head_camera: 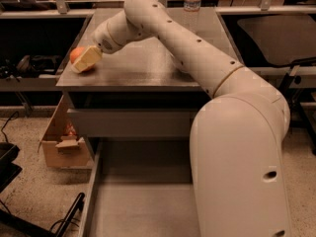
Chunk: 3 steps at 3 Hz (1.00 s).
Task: Place orange into middle drawer
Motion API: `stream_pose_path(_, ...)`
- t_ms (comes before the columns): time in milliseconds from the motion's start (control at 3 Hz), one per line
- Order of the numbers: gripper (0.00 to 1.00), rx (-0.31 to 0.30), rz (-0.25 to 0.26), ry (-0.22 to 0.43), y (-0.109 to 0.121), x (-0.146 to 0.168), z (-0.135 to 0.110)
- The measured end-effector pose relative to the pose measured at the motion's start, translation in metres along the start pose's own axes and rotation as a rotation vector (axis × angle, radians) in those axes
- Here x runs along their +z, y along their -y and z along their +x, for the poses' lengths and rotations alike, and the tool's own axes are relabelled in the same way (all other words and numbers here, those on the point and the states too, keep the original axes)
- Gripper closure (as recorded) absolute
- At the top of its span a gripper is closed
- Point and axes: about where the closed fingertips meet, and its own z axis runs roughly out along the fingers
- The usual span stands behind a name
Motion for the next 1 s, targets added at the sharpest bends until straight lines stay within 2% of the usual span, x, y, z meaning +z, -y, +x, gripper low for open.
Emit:
stream_pose_path(333,0.33,0.025,-0.029,-0.021,-0.007,0.018,0.008)
stream_pose_path(1000,0.8,0.069,-0.059,-0.02,-0.011,0.042,0.017)
